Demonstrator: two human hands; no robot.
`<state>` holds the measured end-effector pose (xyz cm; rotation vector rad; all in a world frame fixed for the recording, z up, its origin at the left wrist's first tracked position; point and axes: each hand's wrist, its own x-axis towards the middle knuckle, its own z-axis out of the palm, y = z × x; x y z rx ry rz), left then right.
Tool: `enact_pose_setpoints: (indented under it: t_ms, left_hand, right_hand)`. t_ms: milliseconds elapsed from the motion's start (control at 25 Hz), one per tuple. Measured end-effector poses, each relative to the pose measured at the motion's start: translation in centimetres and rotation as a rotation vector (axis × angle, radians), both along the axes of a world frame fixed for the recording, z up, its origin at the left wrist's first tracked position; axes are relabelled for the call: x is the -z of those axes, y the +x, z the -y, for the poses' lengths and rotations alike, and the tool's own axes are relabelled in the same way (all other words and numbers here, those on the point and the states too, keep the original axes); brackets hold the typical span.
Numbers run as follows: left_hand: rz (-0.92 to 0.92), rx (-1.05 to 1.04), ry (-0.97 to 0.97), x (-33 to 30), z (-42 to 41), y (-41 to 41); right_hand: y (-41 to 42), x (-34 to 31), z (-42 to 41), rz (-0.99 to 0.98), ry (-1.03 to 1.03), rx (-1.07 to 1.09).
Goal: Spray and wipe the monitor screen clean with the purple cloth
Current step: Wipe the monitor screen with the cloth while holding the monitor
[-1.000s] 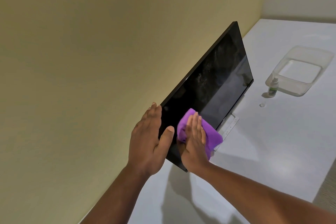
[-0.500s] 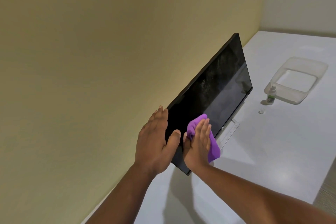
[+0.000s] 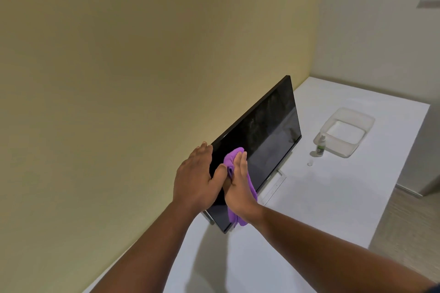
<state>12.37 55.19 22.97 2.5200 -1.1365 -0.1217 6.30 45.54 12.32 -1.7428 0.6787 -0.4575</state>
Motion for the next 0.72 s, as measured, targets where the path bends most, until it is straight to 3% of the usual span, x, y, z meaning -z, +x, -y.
enact_pose_setpoints:
  t_ms: [240,480,720]
  left_hand:
    - [0.042,-0.036,0.107,-0.4,1.9,-0.7]
    - [-0.055,-0.025,0.157,-1.3,6.5,0.9]
    - [-0.101,-0.007,0.084,-1.8,7.8,1.9]
  right_hand:
    - [-0.8,0.4,-0.2,0.085,-0.23,0.053]
    - [-0.6,0.5,2.0,0.161,-0.188,-0.03]
    - [1.2,-0.2,2.5,0.203,-0.195,-0.043]
